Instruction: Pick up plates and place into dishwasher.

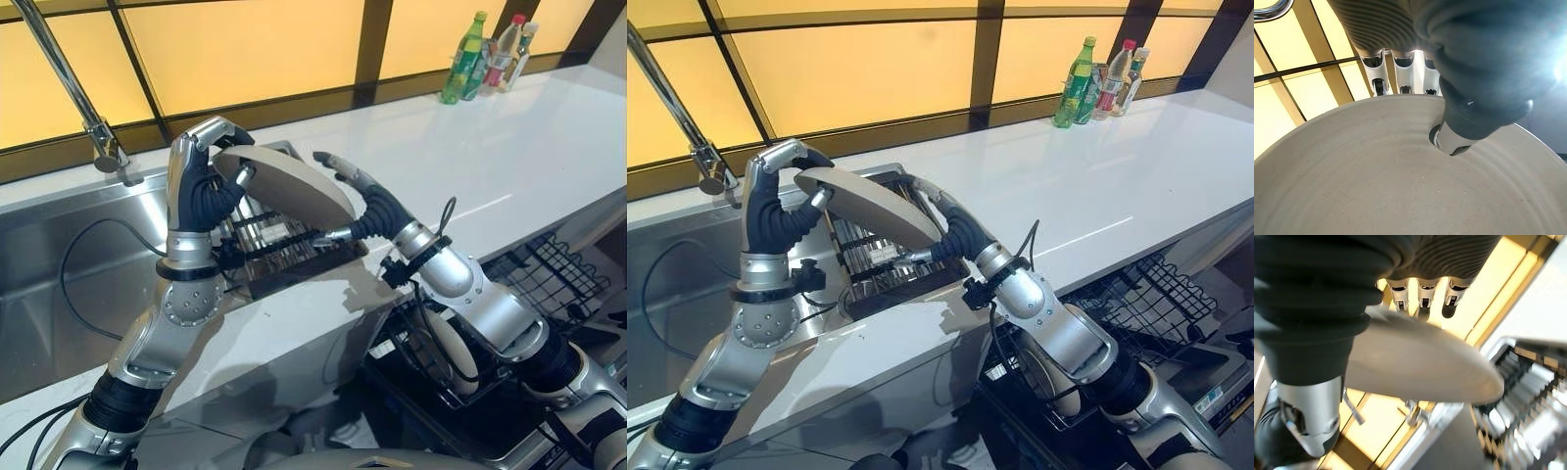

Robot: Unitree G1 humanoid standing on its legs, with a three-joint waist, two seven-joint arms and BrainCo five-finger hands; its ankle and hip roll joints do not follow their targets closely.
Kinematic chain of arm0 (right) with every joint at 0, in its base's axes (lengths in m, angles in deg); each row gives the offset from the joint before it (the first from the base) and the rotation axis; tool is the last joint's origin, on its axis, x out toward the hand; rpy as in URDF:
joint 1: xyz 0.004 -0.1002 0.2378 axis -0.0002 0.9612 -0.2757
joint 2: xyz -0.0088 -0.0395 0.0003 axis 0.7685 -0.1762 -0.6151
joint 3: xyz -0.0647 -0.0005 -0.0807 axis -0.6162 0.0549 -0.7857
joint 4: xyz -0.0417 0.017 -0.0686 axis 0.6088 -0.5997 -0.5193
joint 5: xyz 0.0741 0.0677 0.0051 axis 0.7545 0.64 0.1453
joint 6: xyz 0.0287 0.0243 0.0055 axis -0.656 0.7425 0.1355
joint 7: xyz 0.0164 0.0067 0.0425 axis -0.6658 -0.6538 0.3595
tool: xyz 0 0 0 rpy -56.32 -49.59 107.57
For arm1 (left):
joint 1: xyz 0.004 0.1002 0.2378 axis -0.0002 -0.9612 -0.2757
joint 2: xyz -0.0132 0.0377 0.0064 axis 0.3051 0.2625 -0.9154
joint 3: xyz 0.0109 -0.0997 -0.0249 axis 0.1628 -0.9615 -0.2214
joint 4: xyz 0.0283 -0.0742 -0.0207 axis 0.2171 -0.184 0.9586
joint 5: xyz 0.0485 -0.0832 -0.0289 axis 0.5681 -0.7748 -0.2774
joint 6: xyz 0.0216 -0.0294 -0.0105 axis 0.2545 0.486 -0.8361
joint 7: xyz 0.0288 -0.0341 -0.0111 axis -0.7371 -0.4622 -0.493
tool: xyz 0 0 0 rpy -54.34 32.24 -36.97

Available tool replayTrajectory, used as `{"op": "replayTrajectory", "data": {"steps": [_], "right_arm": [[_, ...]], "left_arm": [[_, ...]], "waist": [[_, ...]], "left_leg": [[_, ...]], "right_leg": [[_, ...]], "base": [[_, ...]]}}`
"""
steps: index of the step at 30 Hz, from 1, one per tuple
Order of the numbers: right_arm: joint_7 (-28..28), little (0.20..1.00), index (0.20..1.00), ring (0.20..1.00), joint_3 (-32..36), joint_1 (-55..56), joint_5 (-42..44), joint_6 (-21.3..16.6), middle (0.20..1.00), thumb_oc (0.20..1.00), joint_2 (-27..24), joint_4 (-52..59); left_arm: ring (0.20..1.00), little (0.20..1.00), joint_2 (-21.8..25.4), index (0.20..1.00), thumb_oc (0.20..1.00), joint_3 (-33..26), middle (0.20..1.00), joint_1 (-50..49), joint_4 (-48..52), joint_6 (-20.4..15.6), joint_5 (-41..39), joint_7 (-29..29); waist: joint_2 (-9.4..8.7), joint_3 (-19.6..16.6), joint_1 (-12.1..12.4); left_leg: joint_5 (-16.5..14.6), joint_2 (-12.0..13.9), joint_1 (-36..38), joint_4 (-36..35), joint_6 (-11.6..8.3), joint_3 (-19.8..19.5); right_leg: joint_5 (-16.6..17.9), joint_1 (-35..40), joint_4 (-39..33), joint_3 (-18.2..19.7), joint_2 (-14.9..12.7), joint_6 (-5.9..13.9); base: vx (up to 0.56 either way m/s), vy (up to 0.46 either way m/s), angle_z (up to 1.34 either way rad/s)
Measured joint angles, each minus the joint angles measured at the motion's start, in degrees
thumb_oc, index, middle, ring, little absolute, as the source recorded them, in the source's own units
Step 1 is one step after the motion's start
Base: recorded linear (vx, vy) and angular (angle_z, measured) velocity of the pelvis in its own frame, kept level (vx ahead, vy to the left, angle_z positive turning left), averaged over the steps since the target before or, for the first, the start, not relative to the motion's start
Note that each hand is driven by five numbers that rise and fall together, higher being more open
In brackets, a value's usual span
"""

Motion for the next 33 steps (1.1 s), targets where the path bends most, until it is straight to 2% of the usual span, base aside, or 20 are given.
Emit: {"op": "replayTrajectory", "data": {"steps": [9, 16, 17, 18, 19, 20, 28, 33], "right_arm": [[1.58, 1.000, 1.000, 1.000, -1.77, -0.02, 0.26, 1.61, 1.000, 1.000, 3.66, -1.34], [-1.17, 1.000, 1.000, 1.000, -4.52, -0.60, -6.43, 6.76, 1.000, 1.000, 7.72, -6.36], [-1.87, 0.868, 0.868, 0.868, -4.52, -0.60, -7.68, 7.57, 0.868, 0.868, 8.10, -7.39], [-2.32, 0.504, 0.504, 0.504, -4.48, -0.61, -8.81, 8.27, 0.504, 0.504, 8.24, -8.28], [-2.83, 0.304, 0.304, 0.304, -4.48, -0.61, -9.61, 8.90, 0.304, 0.304, 8.26, -8.88], [-3.39, 0.200, 0.200, 0.200, -4.47, -0.61, -9.94, 9.28, 0.200, 0.200, 8.25, -9.15], [-8.16, 0.200, 0.200, 0.200, -4.43, -0.60, -10.18, 9.62, 0.200, 0.200, 9.86, -9.18], [-8.72, 0.200, 0.200, 0.200, -4.43, -0.60, -10.29, 9.62, 0.200, 0.200, 10.25, -9.17]], "left_arm": [[0.200, 0.200, -0.66, 0.200, 0.200, 0.43, 0.200, 0.00, -0.36, 1.63, -0.03, 0.87], [0.200, 0.200, -0.73, 0.200, 0.200, 1.95, 0.200, 0.12, -3.26, 2.72, 0.00, 1.06], [0.200, 0.200, -0.74, 0.200, 0.200, 2.41, 0.200, 0.14, -3.40, 2.72, 0.00, 1.05], [0.200, 0.200, -0.74, 0.200, 0.200, 2.73, 0.200, 0.17, -3.40, 2.71, 0.00, 1.11], [0.200, 0.200, -0.75, 0.200, 0.200, 3.19, 0.200, 0.31, -3.39, 2.67, -0.01, 1.16], [0.200, 0.200, -0.75, 0.200, 0.200, 3.65, 0.200, 0.42, -3.39, 2.65, -0.02, 1.16], [0.200, 0.200, -1.30, 0.200, 0.200, 3.82, 0.200, 1.10, -3.36, 2.30, -0.13, 1.17], [0.200, 0.200, -1.96, 0.200, 0.200, 3.76, 0.200, 1.17, -3.36, 2.29, -0.14, 1.12]], "waist": [[-0.62, -0.18, 0.05], [-0.63, -0.19, 0.33], [-0.62, -0.18, 0.49], [-0.63, -0.19, 0.98], [-0.62, -0.19, 1.51], [-0.62, -0.19, 1.57], [-0.60, -0.19, 1.81], [-0.57, -0.18, 1.73]], "left_leg": [[0.00, -0.01, 0.45, 0.04, 0.00, 0.01], [0.00, -0.01, 0.78, -0.07, 0.00, -0.03], [0.02, -0.05, 0.75, -0.06, 0.02, -0.11], [0.02, -0.07, 0.76, -0.04, 0.02, -0.14], [0.02, -0.07, 0.76, -0.04, 0.02, -0.18], [0.02, -0.08, 0.75, -0.05, 0.02, -0.26], [0.03, -0.30, 0.83, 0.06, 0.02, -1.36], [0.03, -0.30, 0.79, 0.04, 0.02, -1.34]], "right_leg": [[0.11, 0.29, 0.00, 0.00, 0.00, -0.15], [-0.08, 1.09, 0.00, -0.03, -0.01, 0.00], [-0.09, 1.11, 0.00, -0.03, -0.03, -0.02], [-0.10, 1.12, 0.00, -0.04, -0.04, -0.02], [-0.11, 1.13, 0.00, -0.04, -0.04, -0.03], [-0.13, 1.14, 0.00, -0.11, -0.04, -0.03], [-0.35, 1.63, 0.00, -1.29, -0.18, -0.11], [-0.37, 1.64, 0.00, -1.29, -0.21, -0.10]], "base": [[0.00, 0.000, 0.00], [0.00, 0.008, 0.01], [0.00, 0.024, 0.03], [0.00, 0.000, 0.00], [0.00, 0.000, 0.00], [0.01, 0.018, 0.04], [0.00, 0.012, 0.07], [0.00, 0.000, 0.00]]}}
